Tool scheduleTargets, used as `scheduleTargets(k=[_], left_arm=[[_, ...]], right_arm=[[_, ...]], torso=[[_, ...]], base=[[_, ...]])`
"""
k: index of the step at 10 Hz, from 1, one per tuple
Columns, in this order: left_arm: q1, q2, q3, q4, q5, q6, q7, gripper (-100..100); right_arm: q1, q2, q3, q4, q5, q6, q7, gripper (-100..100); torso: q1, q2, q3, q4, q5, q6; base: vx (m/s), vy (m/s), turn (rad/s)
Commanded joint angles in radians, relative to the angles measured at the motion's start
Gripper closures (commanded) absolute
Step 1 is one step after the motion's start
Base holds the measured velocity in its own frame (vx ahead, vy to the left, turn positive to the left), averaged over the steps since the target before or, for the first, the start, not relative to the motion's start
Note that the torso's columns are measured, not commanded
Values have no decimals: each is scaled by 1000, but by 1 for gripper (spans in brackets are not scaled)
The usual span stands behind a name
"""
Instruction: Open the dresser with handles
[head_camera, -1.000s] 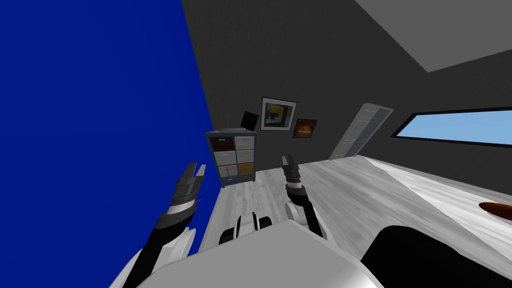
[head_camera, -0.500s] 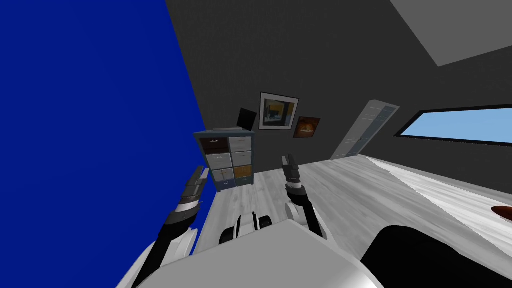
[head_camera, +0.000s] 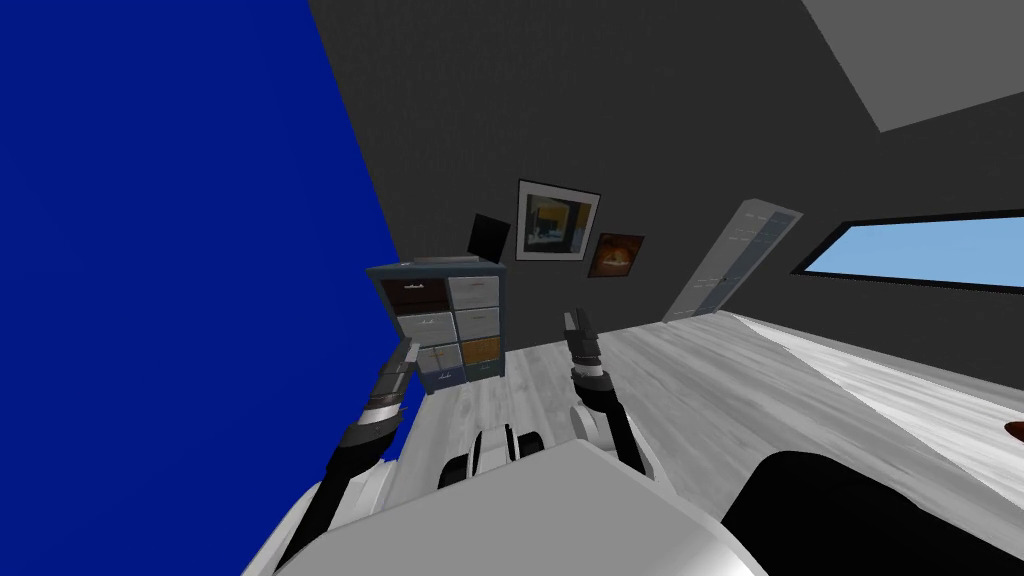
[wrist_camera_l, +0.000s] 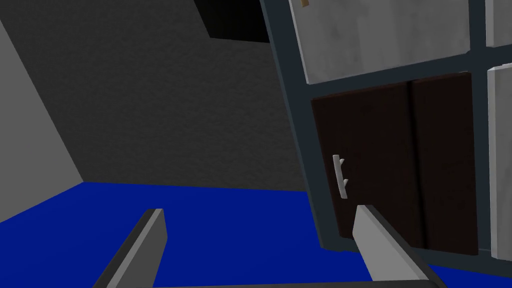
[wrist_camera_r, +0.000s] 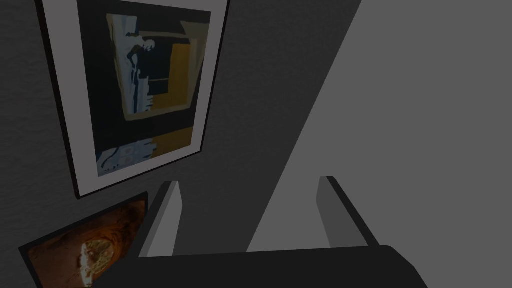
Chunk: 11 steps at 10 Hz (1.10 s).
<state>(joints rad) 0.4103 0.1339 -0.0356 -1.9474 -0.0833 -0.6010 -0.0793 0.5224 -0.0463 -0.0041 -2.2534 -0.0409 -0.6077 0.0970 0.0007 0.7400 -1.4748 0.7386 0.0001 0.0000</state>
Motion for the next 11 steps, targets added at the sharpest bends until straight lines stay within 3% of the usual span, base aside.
scheduleTargets(k=[1, 11], left_arm=[[-11, -4, 1, 60, -4, -13, -8, -100], [-58, 1, 17, 291, -14, -41, -27, -100]], right_arm=[[0, 0, 0, 0, 0, 0, 0, 0], [0, 0, 0, 0, 0, 0, 0, 0]], torso=[[0, 0, 0, 0, 0, 0], [-1, -2, -1, -1, 0, 0]], base=[[104, -68, -10], [123, -65, -11]])
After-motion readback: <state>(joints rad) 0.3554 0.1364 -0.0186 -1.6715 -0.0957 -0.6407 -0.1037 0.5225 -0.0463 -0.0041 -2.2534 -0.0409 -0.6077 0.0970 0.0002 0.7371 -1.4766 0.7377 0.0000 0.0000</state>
